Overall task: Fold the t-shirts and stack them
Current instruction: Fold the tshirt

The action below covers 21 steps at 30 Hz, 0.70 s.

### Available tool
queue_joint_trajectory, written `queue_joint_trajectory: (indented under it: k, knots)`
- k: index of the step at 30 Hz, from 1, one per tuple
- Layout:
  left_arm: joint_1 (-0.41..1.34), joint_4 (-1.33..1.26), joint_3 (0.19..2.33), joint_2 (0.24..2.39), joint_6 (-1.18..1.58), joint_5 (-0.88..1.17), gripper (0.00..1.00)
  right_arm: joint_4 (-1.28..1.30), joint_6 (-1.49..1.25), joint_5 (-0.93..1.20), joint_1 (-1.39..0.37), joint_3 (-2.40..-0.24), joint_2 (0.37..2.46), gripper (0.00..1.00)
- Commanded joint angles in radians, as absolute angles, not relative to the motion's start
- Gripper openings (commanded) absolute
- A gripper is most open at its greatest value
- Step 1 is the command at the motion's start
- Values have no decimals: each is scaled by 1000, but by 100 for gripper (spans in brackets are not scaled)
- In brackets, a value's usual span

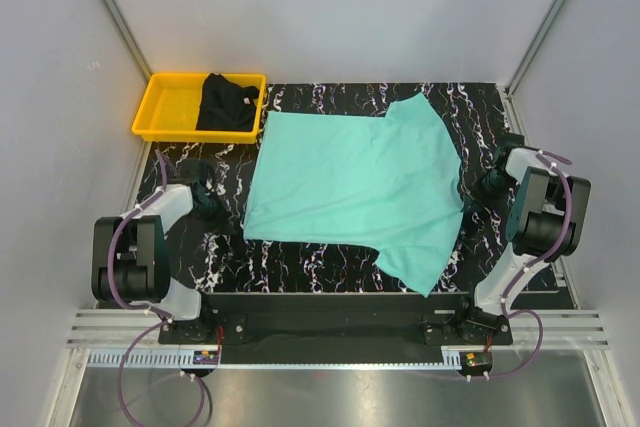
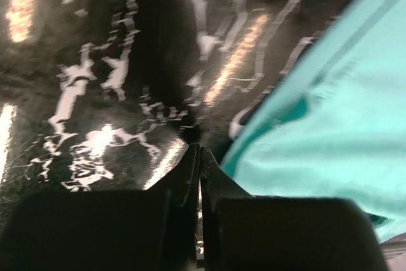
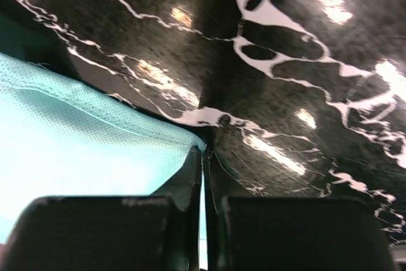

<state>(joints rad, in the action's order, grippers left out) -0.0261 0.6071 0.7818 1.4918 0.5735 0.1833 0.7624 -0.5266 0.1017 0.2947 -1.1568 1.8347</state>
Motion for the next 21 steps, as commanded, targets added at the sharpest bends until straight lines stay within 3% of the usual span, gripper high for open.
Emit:
queue_joint_trajectory:
  k: [1,11,12,16,21]
  knots:
    - [-43,627,743,1460,601,213,0,815,-506,18,298,-1138,1763,0]
    - [-46,684,692,1353,631,245,0,845,-473,54,298,-1104,1729,1]
    - [-45,663,696,1333,621,268,21,847,-466,70,298,-1112,1733,1]
    - [-44,641,751,1253,556,284,58,850,-456,100,298,-1137,1750,9]
    - [-32,643,862,1351,502,350,70,850,-433,106,298,-1150,1750,24]
